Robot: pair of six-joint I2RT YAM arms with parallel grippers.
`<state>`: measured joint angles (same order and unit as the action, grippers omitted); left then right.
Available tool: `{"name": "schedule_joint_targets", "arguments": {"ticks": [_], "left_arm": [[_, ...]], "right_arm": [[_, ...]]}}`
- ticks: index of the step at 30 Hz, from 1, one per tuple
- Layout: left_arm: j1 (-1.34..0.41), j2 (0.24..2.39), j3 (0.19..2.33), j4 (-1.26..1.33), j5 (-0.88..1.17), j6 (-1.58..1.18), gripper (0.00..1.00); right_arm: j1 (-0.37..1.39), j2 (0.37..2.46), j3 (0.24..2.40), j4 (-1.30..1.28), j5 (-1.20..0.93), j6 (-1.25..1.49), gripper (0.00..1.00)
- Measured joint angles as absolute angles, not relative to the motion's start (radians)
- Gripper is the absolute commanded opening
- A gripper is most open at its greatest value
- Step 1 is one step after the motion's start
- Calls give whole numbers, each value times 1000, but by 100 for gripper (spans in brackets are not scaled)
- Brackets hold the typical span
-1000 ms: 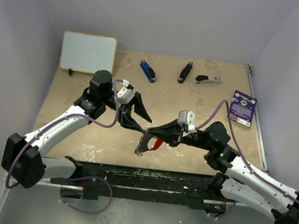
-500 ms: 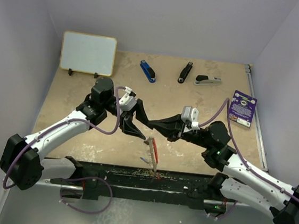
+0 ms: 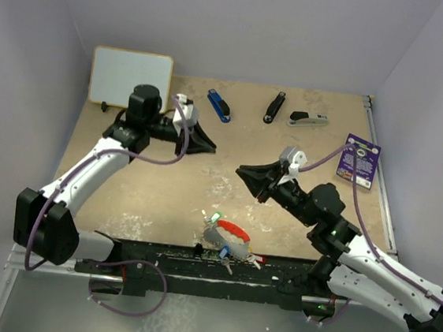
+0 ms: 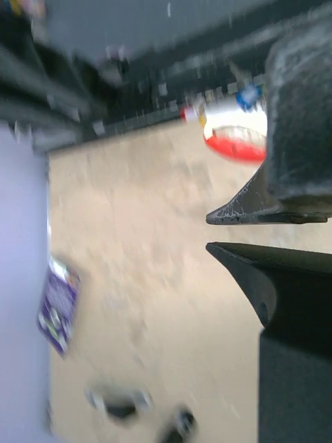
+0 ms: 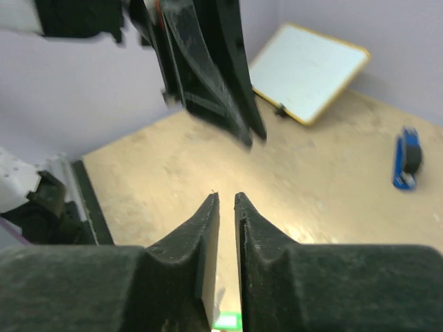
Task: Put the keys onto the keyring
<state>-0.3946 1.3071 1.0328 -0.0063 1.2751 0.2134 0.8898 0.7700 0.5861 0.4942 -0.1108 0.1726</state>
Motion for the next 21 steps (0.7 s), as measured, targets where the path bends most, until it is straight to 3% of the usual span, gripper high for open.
{"name": "schedule_joint_targets", "arguments": {"ticks": [2,4,12,21], "left_arm": [[-335,1354,1135,-143,1190,324,25],[-281,1385,1209,-258,1103,418,31],[-176,1396,1240,-473,883,521,65],[-176,1277,1209,-534,766,573,70]], "right_arm": [[890,773,640,348,-28,208,45],[889,810,705,226,19,241,53],[920,1124,820,-105,-6,387,53],[932,1289,821,-375,5,483,54]]}}
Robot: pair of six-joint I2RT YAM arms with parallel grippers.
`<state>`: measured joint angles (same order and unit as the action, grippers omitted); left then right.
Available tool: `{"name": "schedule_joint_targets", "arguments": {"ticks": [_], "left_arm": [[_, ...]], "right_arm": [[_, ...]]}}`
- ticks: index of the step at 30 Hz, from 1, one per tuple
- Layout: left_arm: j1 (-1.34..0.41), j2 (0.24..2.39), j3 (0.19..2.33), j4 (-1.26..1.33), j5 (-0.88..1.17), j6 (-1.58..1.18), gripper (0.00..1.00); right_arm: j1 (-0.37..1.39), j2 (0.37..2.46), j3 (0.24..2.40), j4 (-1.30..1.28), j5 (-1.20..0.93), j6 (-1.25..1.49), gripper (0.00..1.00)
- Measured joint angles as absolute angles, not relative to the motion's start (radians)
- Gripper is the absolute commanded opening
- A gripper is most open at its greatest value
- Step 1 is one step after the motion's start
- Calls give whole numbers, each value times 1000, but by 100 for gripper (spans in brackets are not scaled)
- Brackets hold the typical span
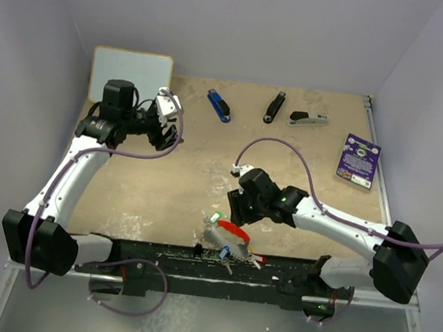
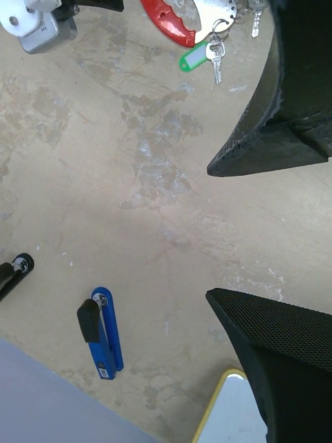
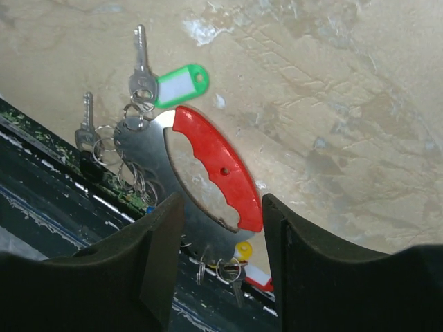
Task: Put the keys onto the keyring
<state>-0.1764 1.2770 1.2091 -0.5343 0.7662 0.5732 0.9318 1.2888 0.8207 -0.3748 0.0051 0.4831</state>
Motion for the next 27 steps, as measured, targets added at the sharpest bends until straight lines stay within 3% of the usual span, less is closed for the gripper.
{"name": "schedule_joint_targets", "arguments": {"ticks": [4,6,15,27], "left_arm": [[-176,1246,1198,-534,751,591,73],[-176,1240,1187,-532,743,596,80],[-176,1231,1123,-509,708,596,96],[-176,1222,1118,-477,698,595,97]], "right_arm": [[951,1319,826,-416,27,508,59],[975,1362,841,-426,42,515,62],[1040,1553,908,-434,109,533,63],[1000,1677,980,-457,178,569,58]]}}
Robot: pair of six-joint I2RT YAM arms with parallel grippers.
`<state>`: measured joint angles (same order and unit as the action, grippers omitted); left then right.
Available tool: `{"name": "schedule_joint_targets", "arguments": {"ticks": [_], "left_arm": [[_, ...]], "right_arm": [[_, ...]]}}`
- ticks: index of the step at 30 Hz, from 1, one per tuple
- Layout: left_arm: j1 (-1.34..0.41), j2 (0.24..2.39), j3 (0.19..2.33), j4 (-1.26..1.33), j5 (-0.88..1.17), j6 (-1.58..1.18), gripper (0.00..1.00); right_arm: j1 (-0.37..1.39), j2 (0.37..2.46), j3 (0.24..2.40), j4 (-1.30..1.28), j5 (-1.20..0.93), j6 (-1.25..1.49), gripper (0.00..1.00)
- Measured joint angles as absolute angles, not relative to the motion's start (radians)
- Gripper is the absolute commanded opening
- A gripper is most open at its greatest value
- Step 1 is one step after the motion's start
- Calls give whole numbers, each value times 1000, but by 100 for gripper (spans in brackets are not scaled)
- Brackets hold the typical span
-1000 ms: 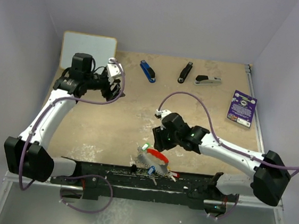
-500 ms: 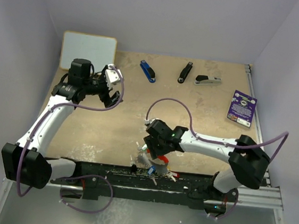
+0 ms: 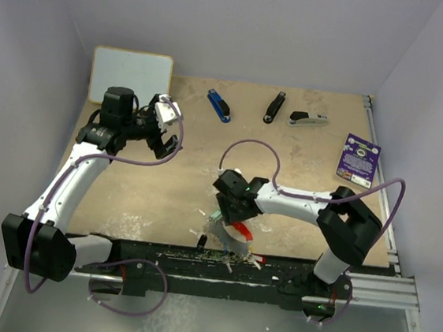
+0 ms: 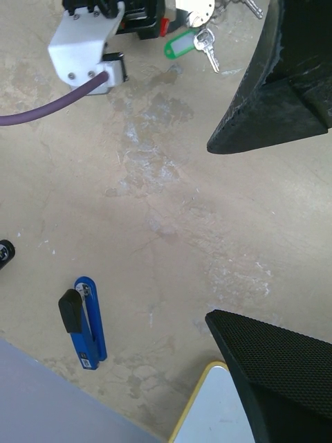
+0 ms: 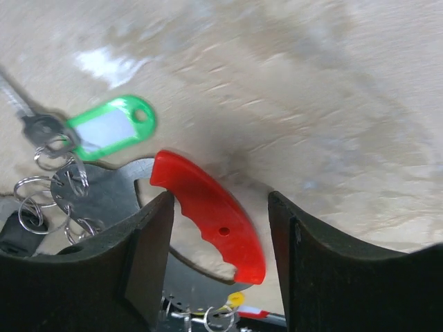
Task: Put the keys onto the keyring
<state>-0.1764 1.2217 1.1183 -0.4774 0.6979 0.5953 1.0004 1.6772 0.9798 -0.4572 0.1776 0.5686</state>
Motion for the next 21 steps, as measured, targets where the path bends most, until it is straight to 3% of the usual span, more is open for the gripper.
{"name": "schedule_joint_targets", "arguments": {"ticks": [13,21], "left_arm": [[-176,1224,1096,-405,735,588,98],[-255,1323,1078,-399,810,599,98]], "right_arm": [[726,1768,1102,-492,250,546,57],[701,1683,1140,-543,281,542,55]]}}
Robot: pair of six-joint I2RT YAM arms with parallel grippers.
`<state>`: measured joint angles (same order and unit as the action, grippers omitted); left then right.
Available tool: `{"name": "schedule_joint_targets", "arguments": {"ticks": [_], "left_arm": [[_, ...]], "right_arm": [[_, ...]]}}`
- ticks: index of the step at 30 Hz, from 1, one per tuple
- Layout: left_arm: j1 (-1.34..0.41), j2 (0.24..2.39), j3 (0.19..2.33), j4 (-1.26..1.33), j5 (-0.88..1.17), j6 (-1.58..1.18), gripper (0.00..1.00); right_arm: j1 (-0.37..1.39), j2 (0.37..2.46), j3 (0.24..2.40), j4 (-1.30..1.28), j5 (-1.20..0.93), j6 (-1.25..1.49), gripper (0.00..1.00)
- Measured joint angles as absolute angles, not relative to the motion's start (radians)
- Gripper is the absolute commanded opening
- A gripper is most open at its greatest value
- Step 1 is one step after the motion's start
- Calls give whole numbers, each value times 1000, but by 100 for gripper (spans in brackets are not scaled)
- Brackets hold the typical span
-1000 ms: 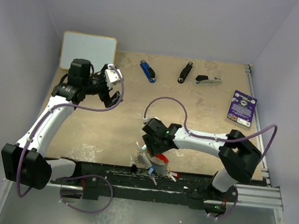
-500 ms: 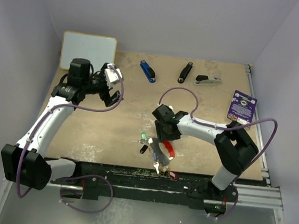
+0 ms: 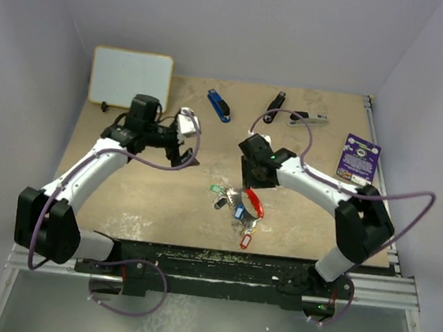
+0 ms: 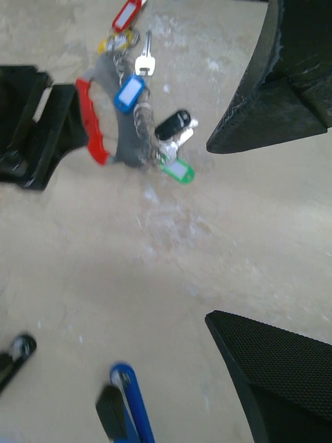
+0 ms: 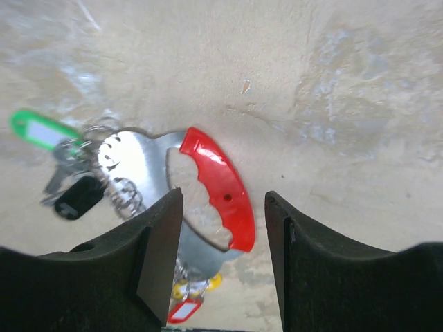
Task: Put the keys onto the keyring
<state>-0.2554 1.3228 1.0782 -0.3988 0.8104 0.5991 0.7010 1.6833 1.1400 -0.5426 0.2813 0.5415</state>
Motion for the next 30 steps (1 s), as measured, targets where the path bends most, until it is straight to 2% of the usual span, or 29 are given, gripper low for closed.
{"name": "schedule_joint_targets", "arguments": {"ticks": [5,11,17,21,30], "left_arm": [[-440,1404,1035,-405,786,622,98],[-542,1530,1032,-398,715,624,98],[-585,1675,1077,-389,656,609,97],[-561,1718,1159,-407,545,558,97],[-297,1592,1175,-399,455,486,98]], "right_arm": [[702,1479,1140,-547,278,542,49],[702,1318,1082,-415,204,525,42],[696,1299,952,-252,126,500,37],[687,1410,946,-186,46,491,30],[687,1603,988,-114,-51,493,20]]}}
